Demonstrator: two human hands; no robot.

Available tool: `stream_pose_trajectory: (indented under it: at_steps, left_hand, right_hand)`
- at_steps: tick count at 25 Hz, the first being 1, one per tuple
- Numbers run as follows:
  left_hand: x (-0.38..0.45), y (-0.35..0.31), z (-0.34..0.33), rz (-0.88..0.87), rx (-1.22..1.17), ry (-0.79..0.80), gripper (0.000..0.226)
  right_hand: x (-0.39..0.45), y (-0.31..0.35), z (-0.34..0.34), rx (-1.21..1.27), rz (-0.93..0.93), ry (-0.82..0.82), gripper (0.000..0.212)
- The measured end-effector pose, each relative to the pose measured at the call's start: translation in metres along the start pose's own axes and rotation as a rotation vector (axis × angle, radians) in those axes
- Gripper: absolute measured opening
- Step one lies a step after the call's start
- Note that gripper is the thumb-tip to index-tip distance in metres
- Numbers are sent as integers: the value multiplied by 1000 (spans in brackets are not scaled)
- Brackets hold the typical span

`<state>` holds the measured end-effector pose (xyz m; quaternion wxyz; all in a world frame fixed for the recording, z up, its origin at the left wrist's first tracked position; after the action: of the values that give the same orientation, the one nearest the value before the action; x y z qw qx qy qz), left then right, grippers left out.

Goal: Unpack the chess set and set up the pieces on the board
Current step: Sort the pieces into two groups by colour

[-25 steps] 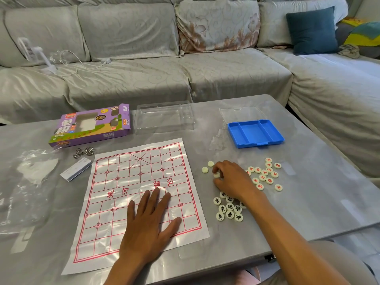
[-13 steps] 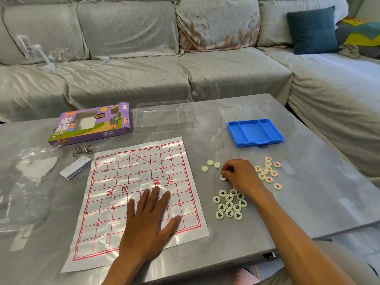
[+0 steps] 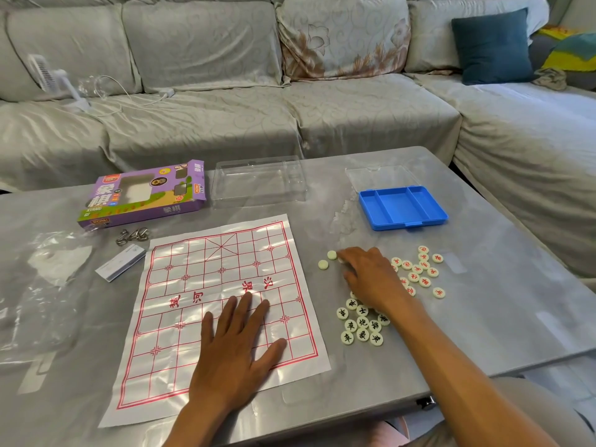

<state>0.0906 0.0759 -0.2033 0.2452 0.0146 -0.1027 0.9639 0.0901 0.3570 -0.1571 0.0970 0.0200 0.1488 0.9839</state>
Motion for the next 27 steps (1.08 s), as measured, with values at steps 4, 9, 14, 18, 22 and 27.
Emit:
stream_pose_trajectory:
  at_steps: [4, 9, 14, 18, 22, 27]
  left_hand:
    - [-1, -1, 2, 2, -7, -7, 81]
    - [0, 1, -1, -3, -3, 1, 78]
    - [1, 2, -1, -2, -4, -5, 78]
    - [0, 2, -1, 0, -9, -8, 78]
    - [0, 2, -1, 0, -6, -13, 79]
    - [1, 2, -3, -6, -6, -16, 75]
  right_hand:
    - [6, -1, -3, -37, -72, -33, 21]
    - [6, -9, 0, 125, -184, 16, 26]
    - [-1, -11, 11, 199, -215, -13, 17]
    - [-2, -9, 18, 159, -222, 139, 15]
    - [-2, -21, 37, 86, -301, 300, 23]
    - [-2, -40, 43, 131, -421, 104, 28]
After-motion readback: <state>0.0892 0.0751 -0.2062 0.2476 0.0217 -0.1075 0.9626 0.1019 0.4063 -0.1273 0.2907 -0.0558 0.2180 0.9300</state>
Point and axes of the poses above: each hand's wrist, its own x-axis towards the middle knuckle, its own z-axis out of the back of the hand, y = z × x, the point moved 1 cm from there along x, towards the middle knuckle, and after that the axes turned 1 degree about -x, right-handed, at the moved point
